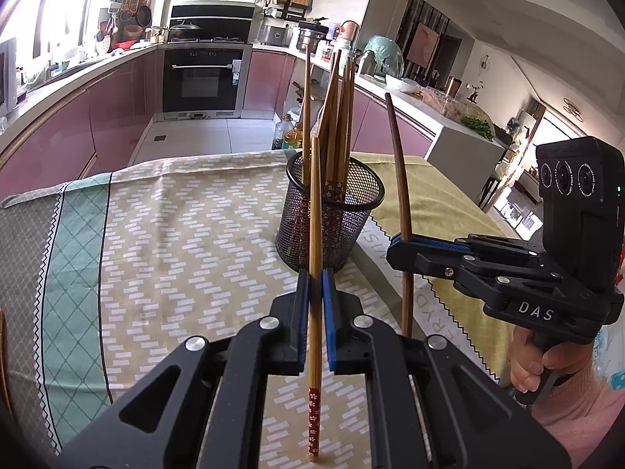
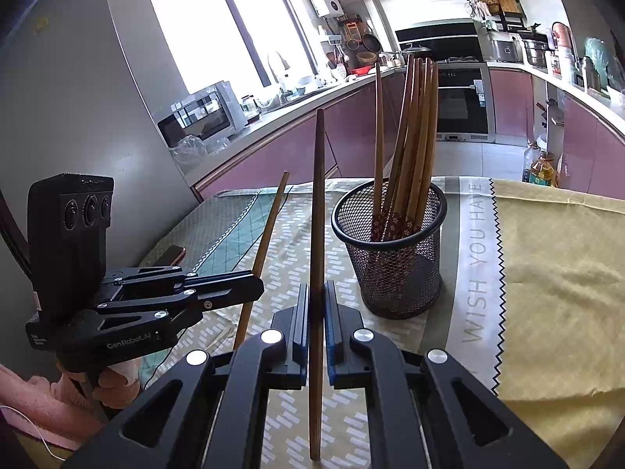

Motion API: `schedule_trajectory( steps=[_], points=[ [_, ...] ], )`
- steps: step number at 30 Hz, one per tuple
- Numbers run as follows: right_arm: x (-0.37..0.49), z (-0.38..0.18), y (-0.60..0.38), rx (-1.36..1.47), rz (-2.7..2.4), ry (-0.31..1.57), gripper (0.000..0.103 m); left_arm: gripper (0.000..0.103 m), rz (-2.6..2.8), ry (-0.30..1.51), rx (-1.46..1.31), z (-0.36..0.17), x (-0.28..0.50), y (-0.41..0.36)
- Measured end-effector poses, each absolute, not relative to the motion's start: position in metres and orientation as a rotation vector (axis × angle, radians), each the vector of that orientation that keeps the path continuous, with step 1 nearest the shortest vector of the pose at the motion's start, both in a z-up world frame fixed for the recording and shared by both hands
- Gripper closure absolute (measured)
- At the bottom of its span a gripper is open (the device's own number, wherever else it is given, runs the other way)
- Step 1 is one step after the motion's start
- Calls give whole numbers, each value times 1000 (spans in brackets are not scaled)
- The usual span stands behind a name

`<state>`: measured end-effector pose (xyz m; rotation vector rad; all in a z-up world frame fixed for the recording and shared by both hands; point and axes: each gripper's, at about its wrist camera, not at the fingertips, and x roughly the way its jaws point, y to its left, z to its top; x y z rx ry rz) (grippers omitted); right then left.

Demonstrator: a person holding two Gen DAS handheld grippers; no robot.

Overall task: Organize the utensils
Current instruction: 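Lift the chopstick upright with the right gripper toward the mesh holder, then carry the upright chopstick with the right gripper above the mesh holder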

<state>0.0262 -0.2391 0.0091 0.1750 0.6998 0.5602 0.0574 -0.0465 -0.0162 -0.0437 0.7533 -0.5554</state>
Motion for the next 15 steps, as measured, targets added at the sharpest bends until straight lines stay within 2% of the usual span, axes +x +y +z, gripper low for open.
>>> schedule_trajectory(
  steps=[15],
  points=[
    [28, 15, -246, 185, 548, 676, 97, 95, -564, 740, -45, -11, 57, -50]
  ],
)
